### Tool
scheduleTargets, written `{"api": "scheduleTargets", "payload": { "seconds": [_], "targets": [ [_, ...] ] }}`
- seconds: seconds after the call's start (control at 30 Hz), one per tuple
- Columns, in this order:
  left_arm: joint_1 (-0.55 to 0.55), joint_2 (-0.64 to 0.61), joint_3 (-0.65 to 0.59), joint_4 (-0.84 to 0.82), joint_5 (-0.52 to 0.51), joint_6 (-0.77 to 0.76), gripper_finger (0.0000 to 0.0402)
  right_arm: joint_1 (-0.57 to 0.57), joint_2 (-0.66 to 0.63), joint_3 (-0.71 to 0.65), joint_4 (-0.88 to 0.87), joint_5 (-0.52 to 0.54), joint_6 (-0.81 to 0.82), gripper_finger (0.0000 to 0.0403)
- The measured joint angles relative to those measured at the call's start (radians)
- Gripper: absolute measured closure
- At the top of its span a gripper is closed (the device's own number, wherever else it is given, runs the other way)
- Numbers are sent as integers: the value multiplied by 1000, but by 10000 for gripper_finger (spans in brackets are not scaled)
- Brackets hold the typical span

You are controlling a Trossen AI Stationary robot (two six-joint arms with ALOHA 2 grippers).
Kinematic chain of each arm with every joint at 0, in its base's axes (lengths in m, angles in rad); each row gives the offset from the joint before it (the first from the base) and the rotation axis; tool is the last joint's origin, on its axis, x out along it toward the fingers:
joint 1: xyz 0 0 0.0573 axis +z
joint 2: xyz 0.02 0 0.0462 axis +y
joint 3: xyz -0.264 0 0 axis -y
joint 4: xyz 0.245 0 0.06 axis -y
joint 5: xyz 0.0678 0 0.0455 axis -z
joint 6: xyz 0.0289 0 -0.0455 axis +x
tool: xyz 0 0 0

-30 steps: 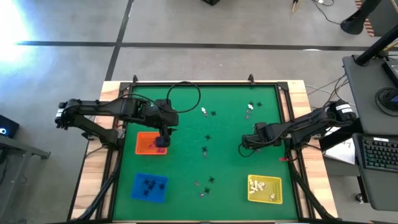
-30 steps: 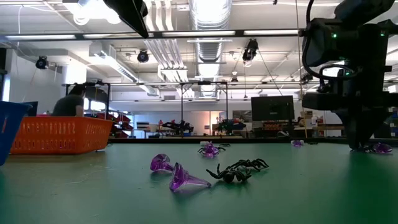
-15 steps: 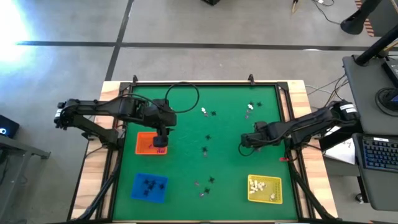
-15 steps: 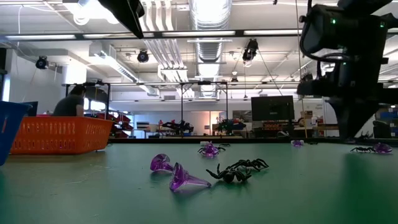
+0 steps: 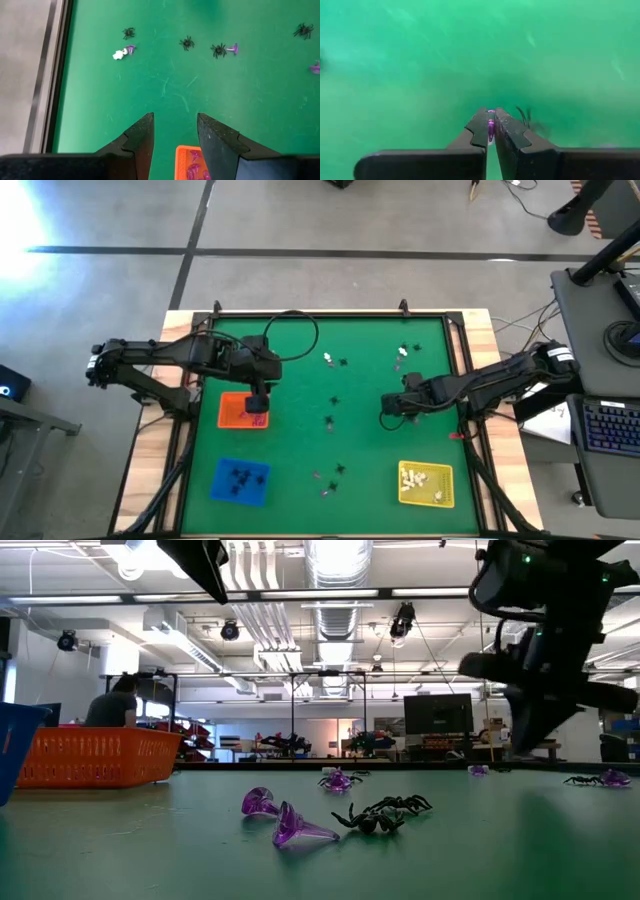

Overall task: Sort Halloween decoration
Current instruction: Put the violet witch hat toy into the orange bin

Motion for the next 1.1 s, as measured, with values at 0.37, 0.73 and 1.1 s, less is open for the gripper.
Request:
{"api": "scheduleTargets", "payload": {
  "seconds": [0.37, 0.73, 1.1],
  "targets": [
    [0, 0, 0, -19, -8, -4, 270, -41, -8, -9, -27, 22, 10, 394],
    [0, -15, 41, -120, -61, -41, 270, -42, -9, -6, 533, 43, -190, 394],
    [0, -117, 61, -153, -66, -110, 270, -62, 261, 280, 673, -8, -457, 394]
  ]
}}
